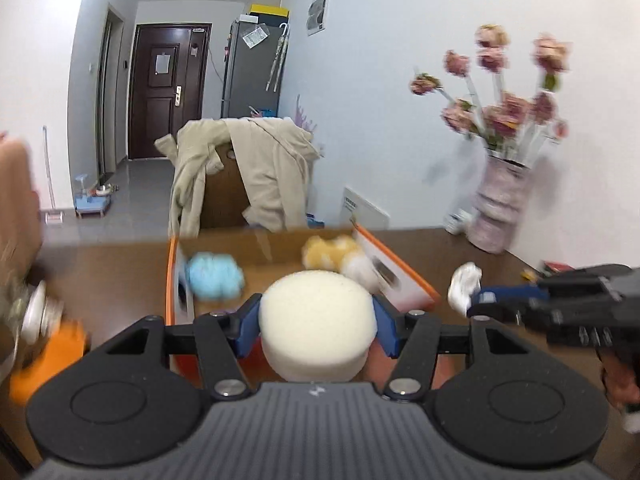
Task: Organize soft objects
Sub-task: 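Carry sponge and tissue into the box and open both tools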
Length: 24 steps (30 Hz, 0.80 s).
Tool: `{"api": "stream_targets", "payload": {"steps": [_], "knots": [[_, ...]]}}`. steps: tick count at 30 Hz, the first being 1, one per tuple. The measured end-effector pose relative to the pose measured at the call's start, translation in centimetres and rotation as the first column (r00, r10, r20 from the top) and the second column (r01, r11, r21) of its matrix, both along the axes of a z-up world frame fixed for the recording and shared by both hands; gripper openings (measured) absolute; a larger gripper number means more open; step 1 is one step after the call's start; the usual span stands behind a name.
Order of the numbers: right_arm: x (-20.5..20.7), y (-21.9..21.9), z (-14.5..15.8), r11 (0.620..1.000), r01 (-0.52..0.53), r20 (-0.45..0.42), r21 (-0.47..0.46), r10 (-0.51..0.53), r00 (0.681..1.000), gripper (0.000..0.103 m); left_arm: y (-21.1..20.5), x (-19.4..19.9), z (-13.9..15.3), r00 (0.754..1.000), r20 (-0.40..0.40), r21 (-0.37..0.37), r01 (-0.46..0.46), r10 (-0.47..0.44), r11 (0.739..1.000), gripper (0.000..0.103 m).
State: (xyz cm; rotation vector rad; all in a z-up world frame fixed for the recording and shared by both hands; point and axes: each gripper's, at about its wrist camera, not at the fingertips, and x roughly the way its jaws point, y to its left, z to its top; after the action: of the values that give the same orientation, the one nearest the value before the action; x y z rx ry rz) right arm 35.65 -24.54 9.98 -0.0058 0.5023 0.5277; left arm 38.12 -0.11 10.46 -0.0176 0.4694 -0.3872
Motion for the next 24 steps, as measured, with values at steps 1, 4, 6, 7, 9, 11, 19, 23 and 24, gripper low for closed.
{"api": "stream_targets", "payload": {"steps": [1, 4, 6, 7, 9, 11, 19, 23, 24], "knots": [[2.7, 0.7, 0.3, 1.0, -0.008, -0.011, -0.017, 0.008, 1.0, 0.019, -0.5, 3.0, 0.1, 1.0, -0.01, 0.011, 0.011, -0.011, 1.0, 0.058], [10.5, 3.1, 0.3, 0.996, -0.053, -0.076, -0.071, 0.048, 0.996, 0.019, -2.2, 12.4, -1.0, 0.997, -0.077, 0.048, -0.016, 0.02, 0.999, 0.058], [15.4, 5.0, -0.7, 0.988, -0.078, -0.107, -0.132, 0.064, 0.992, 0.02, -2.7, 17.7, -2.7, 0.988, -0.146, 0.049, -0.045, 0.052, 0.998, 0.058], [17.9, 6.0, -1.6, 0.981, -0.092, -0.127, -0.173, 0.07, 0.989, 0.02, -3.1, 20.0, -3.6, 0.984, -0.17, 0.059, -0.043, 0.053, 0.997, 0.058], [21.8, 7.4, -3.7, 0.97, -0.09, -0.163, -0.224, 0.053, 0.985, 0.02, -3.3, 23.7, -5.3, 0.975, -0.208, 0.079, -0.059, 0.074, 0.995, 0.058], [24.8, 8.6, -5.9, 0.961, -0.078, -0.201, -0.267, 0.023, 0.979, 0.02, -3.3, 26.4, -6.9, 0.965, -0.24, 0.1, -0.082, 0.104, 0.992, 0.059], [26.6, 8.0, -8.8, 0.967, 0.027, -0.192, -0.253, -0.078, 0.978, 0.044, -2.0, 28.7, -9.0, 0.946, -0.315, 0.009, -0.083, 0.082, 0.997, 0.074], [24.5, 6.2, -5.7, 0.968, 0.062, -0.142, -0.242, -0.098, 0.985, 0.049, -1.6, 26.5, -6.0, 0.957, -0.272, 0.029, -0.094, 0.098, 0.995, 0.076], [23.5, 5.4, -4.5, 0.97, 0.074, -0.128, -0.233, -0.106, 0.986, 0.052, -1.3, 25.9, -5.0, 0.959, -0.265, 0.034, -0.097, 0.103, 0.995, 0.076]]}}
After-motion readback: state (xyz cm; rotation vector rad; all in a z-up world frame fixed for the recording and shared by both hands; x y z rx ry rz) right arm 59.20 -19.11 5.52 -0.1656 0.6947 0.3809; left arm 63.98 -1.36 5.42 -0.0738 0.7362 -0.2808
